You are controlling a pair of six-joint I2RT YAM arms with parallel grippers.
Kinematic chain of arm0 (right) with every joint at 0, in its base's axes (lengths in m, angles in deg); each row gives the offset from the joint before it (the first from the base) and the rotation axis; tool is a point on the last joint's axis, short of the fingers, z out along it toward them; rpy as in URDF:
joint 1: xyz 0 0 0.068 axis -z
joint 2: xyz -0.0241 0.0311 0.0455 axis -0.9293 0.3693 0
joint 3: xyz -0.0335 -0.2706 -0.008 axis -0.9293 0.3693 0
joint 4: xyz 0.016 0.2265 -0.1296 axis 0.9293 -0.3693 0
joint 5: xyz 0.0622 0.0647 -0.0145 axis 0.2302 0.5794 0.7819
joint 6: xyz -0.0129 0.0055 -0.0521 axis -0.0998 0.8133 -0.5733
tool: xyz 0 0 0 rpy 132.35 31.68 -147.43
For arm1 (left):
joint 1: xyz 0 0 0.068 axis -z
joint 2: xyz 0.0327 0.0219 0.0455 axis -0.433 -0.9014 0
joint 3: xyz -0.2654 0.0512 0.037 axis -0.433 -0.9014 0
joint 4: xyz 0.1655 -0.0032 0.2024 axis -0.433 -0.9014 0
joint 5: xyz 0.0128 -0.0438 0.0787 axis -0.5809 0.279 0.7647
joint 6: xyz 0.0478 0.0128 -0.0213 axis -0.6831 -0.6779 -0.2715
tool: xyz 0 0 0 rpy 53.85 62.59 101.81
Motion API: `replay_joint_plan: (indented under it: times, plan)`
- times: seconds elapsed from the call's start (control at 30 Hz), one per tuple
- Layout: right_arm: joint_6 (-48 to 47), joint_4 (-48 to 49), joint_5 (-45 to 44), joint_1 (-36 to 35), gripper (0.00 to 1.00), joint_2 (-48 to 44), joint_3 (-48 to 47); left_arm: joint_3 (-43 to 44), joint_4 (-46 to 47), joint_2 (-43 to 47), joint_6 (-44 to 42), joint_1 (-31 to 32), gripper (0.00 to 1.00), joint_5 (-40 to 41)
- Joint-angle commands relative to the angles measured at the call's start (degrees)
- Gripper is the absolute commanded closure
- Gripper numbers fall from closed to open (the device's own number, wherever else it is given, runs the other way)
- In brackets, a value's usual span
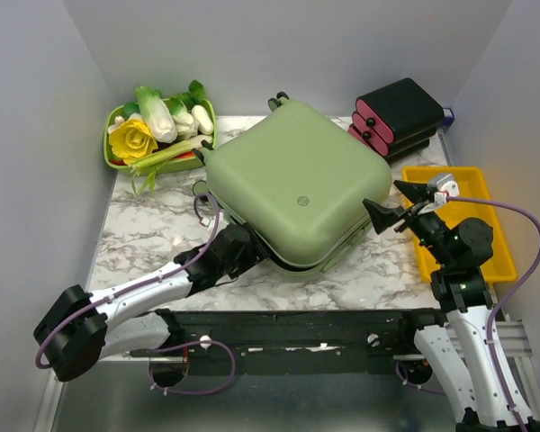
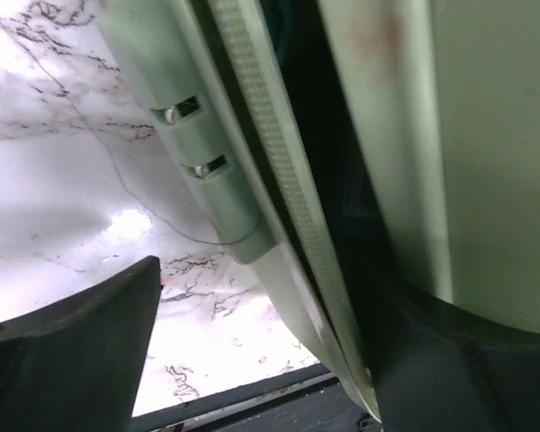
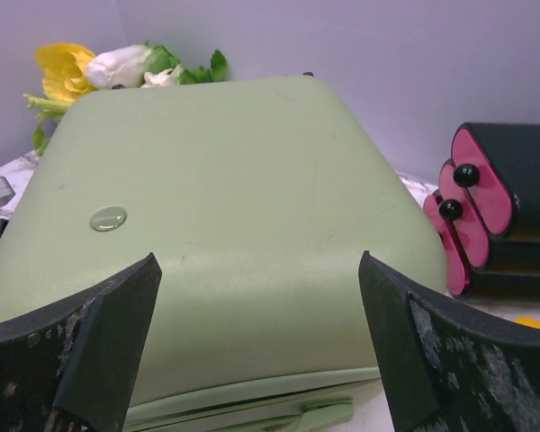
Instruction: Open, take out, and arrange the luggage
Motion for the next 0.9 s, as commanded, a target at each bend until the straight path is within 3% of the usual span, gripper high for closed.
replay_joint_plan:
  times: [0.0, 0.27, 0.5, 0.87]
  plan:
    - [3.2, -4.8, -2.3, -0.3, 0.0, -2.6, 1.3, 2.6, -3.9, -3.7, -2.8, 1.1, 0.04, -3.7]
    - [3.1, -6.6, 3.6, -0.2, 0.0, -2.9, 0.4, -1.0, 8.5, 0.7, -5.9, 1.1, 0.01, -6.7]
    - [2.4, -8.6, 4.7, -0.3, 0.0, -3.5, -0.6, 7.0, 4.6, 4.9, -13.9, 1.1, 0.01, -1.1]
    - [2.4, -10.3, 7.9, -0.3, 0.0, -5.1, -1.1, 23.0, -0.2, -3.2, -21.5, 1.1, 0.01, 1.3]
